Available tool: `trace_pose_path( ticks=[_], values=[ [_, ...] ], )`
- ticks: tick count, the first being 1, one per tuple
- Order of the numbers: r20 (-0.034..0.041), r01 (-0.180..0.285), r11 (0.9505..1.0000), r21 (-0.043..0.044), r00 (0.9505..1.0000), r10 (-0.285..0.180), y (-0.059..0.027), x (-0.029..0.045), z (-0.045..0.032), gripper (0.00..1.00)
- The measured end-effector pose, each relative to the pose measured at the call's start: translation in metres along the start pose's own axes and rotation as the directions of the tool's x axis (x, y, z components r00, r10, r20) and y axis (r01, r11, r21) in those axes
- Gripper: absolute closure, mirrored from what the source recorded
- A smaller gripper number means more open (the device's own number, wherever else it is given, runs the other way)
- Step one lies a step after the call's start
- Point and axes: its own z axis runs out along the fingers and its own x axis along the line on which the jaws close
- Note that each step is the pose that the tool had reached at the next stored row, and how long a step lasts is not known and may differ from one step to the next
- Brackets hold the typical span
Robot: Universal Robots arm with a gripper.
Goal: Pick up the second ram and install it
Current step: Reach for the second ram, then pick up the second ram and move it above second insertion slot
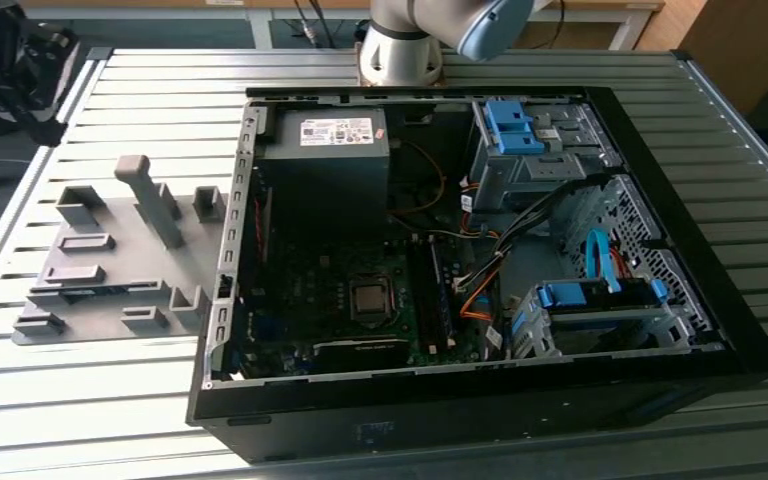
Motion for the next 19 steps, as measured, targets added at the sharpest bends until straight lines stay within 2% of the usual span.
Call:
trace_pose_path(
  ticks=[3,4,19],
  values=[
    [0.0001,0.000,1.0000,-0.0001,1.0000,0.000,-0.0017,0.0129,-0.0001,0.89],
    [0.0002,0.000,1.0000,-0.0001,1.0000,0.000,-0.0019,0.0150,-0.0002,0.89],
    [0.0001,0.000,1.0000,-0.0001,1.0000,0.000,-0.0020,0.0174,-0.0002,0.89]
  ],
)
